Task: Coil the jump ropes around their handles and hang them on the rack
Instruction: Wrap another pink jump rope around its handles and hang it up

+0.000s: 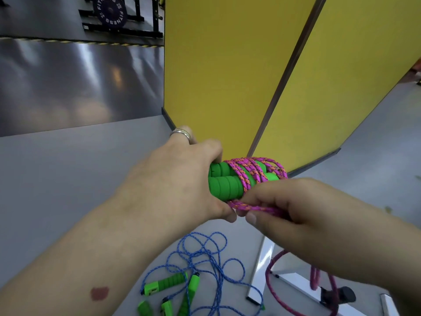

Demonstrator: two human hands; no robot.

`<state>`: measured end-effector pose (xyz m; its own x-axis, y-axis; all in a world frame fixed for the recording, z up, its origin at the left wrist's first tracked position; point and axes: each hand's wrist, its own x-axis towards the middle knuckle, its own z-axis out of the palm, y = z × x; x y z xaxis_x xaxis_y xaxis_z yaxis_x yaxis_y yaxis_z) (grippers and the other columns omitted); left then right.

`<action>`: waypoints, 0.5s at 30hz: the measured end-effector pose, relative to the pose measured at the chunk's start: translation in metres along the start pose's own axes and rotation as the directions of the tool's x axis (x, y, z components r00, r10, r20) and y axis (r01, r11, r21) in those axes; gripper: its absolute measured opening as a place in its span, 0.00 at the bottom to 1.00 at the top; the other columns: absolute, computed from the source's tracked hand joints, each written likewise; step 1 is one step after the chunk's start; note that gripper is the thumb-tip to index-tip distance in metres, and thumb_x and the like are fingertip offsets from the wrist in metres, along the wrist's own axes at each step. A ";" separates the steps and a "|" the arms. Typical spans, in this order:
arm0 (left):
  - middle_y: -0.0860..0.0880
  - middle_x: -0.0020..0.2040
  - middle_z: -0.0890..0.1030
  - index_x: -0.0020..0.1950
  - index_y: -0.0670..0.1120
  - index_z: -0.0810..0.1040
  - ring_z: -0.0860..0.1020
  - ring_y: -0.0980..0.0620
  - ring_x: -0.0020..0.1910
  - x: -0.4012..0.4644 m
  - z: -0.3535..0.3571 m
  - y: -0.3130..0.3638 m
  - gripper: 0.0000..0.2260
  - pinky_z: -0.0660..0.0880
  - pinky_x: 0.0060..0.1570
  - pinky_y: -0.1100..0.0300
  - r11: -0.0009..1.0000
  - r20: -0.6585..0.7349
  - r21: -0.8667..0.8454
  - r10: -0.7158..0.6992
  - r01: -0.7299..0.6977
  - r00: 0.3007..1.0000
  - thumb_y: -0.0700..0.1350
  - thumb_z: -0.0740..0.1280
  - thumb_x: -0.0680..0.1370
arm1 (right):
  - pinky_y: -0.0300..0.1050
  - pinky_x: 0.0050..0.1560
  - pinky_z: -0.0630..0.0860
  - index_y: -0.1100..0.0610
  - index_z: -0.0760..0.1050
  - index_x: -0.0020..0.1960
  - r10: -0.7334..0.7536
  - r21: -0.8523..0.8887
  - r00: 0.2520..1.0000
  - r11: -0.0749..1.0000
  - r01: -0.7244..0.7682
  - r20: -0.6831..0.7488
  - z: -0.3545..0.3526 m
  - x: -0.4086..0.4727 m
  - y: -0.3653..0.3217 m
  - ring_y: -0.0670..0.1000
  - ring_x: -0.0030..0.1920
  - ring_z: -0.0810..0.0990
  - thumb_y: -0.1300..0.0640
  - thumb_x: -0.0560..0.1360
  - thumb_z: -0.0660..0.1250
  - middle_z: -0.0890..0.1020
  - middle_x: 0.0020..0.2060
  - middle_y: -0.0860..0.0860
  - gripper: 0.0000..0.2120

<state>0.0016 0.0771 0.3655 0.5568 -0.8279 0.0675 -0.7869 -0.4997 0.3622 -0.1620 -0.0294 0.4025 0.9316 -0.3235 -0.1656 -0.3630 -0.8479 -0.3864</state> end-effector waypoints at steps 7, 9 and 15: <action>0.58 0.50 0.64 0.50 0.63 0.68 0.75 0.56 0.42 -0.008 0.006 0.015 0.32 0.78 0.39 0.52 0.972 0.097 0.003 0.233 -0.234 0.968 0.71 0.78 0.55 | 0.43 0.37 0.78 0.42 0.83 0.42 -0.083 0.131 0.993 0.987 0.094 -0.085 -0.026 0.010 0.003 0.44 0.37 0.82 0.43 0.67 0.76 0.84 0.36 0.43 0.06; 0.59 0.50 0.66 0.50 0.64 0.63 0.74 0.57 0.44 -0.007 0.003 0.019 0.35 0.78 0.41 0.51 0.959 0.100 -0.046 0.284 -0.281 0.954 0.69 0.80 0.54 | 0.44 0.39 0.80 0.45 0.84 0.39 -0.094 0.198 0.991 0.974 0.111 -0.093 -0.029 0.018 0.007 0.44 0.37 0.83 0.46 0.64 0.79 0.84 0.35 0.44 0.07; 0.63 0.47 0.70 0.54 0.67 0.60 0.73 0.62 0.47 -0.007 -0.011 0.016 0.41 0.70 0.39 0.65 0.941 0.044 -0.177 0.299 -0.287 0.953 0.67 0.83 0.51 | 0.57 0.46 0.83 0.56 0.86 0.41 -0.140 0.453 0.979 0.870 0.192 -0.147 -0.029 0.037 0.025 0.58 0.41 0.86 0.54 0.63 0.79 0.87 0.35 0.54 0.09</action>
<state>-0.0118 0.0775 0.3806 0.2837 -0.9498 0.1321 -0.8537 -0.1874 0.4858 -0.1357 -0.0747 0.4130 0.9652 -0.2602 0.0251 -0.1441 -0.6096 -0.7795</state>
